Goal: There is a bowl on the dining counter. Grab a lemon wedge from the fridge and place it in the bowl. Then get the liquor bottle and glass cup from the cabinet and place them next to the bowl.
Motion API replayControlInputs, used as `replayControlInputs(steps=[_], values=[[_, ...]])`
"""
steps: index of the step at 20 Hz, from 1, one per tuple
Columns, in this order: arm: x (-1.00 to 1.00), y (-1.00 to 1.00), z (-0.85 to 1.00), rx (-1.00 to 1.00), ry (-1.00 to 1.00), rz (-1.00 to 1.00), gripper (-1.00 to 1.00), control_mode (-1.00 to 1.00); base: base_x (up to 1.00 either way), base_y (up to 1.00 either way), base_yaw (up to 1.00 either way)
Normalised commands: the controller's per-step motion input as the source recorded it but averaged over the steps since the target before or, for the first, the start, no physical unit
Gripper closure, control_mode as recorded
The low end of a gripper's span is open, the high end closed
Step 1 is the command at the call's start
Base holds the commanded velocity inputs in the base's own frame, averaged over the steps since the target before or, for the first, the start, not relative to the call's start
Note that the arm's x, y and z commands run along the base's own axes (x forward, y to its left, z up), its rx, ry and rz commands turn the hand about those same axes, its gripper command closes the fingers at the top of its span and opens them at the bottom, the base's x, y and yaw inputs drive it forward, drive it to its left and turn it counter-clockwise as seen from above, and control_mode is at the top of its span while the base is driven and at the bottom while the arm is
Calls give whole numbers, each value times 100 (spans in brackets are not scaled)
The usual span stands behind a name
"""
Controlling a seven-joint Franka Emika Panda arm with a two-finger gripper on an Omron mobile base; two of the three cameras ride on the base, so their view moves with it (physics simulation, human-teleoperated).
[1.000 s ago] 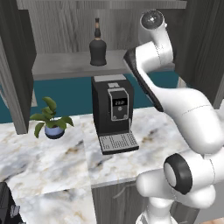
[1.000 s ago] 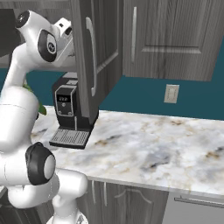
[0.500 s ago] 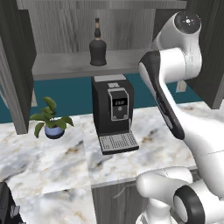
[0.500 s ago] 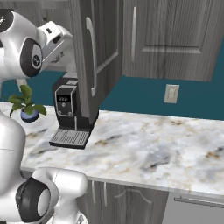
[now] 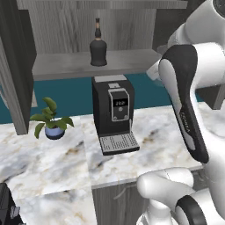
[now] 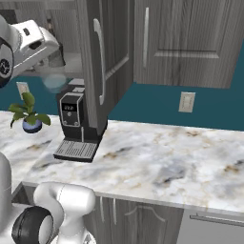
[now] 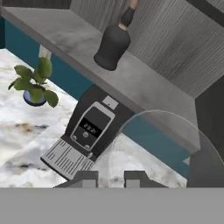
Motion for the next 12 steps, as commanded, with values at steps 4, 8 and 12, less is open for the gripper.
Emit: replayControlInputs(steps=[4,8,12], values=[[-87,15,-8,6,1,0,100,-100,0,0,0],[-10,0,-49,0,-6,0,100,-100,0,0,0],[-8,0,-44,0,-3,0,100,-100,0,0,0]])
